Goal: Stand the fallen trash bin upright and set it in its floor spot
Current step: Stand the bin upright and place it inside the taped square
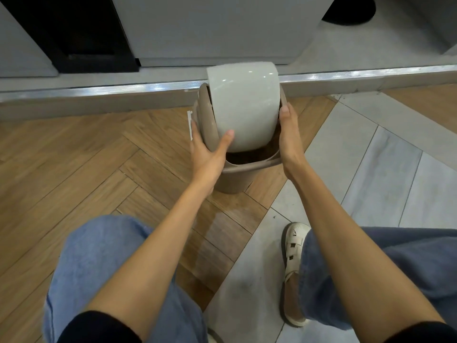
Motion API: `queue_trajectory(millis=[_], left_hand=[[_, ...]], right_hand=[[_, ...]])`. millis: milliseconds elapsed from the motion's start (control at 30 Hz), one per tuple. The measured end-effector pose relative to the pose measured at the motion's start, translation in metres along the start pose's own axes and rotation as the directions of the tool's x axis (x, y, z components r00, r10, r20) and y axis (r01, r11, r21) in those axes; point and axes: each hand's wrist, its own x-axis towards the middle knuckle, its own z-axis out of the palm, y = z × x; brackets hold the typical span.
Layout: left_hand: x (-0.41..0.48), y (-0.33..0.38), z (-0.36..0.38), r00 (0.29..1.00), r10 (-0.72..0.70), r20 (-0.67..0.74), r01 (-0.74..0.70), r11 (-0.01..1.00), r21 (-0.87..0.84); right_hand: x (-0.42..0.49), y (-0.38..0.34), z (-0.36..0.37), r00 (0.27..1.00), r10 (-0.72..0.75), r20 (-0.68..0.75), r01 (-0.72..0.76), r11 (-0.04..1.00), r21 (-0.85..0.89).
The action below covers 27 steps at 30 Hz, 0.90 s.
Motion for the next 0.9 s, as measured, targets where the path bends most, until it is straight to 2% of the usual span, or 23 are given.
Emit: queue_trajectory(millis=[233,367,633,900], left_hand=[[0.02,0.004,0.012,0.995,0.103,0.018,-0.102,0.993,-0.052],[0.028,0.008,0.014,0.991,0.133,0.013,-0.133,0.991,-0.031],[0.011,-0.009,0.002,0.992,0.125,-0.001,-0.125,0.992,0.002],[0.001,-0.027,-0.006,0.989,0.145,-0.012,-0.146,0.987,-0.069]], right_hand=[[0.029,-0.012,0.003,0.997,-0.008,-0.07,0.002,0.997,-0.08],[0.035,-0.012,0.005,0.993,-0.014,-0.12,0.009,0.999,-0.049],[0.007,-0.001,0.014,0.978,-0.064,-0.199,0.056,0.997,-0.046],[-0.01,0.011,0.024,0.952,-0.14,-0.273,0.115,0.988,-0.104]])
